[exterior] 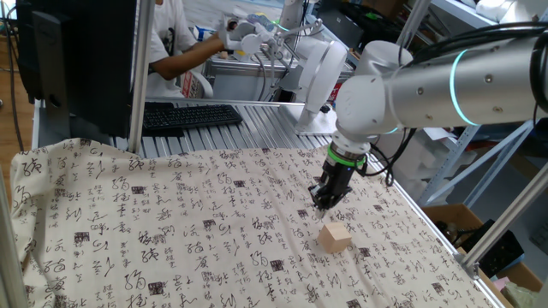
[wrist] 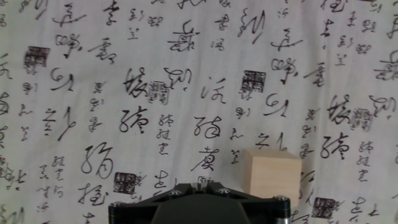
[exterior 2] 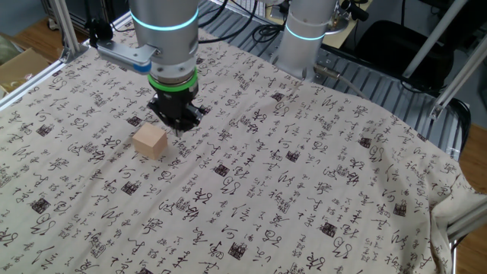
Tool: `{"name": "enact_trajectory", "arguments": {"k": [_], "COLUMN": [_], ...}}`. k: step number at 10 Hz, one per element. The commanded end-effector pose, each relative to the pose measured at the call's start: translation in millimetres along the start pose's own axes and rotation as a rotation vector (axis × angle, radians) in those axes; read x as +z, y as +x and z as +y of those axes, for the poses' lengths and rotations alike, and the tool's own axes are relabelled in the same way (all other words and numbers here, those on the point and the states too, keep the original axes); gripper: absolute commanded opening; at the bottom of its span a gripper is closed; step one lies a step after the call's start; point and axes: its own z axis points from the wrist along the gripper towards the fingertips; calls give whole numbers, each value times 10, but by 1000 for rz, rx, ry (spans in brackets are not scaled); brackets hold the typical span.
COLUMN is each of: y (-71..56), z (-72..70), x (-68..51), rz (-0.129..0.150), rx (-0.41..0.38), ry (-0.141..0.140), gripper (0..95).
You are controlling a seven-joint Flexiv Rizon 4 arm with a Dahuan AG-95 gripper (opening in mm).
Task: Pick up the small block on the left and move it to the right
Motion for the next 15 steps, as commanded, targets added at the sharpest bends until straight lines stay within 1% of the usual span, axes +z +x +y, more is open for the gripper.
{"name": "enact_trajectory", "arguments": {"k": [1, 2, 4, 7, 11, 13, 14, 15], "y": [1, -2, -20, -20, -20, -17, -16, -16], "z": [-50, -90, -121, -121, -124, -121, -120, -120], "x": [28, 48, 51, 52, 55, 59, 61, 60], "rz": [-8, -8, -6, -5, -2, 3, 0, 0], "rx": [-7, -12, -17, -2, 10, 10, 8, 2], "ry": [-8, 0, 2, -17, -11, -23, -27, -21], "gripper": [0, 0, 0, 0, 0, 0, 0, 0]}}
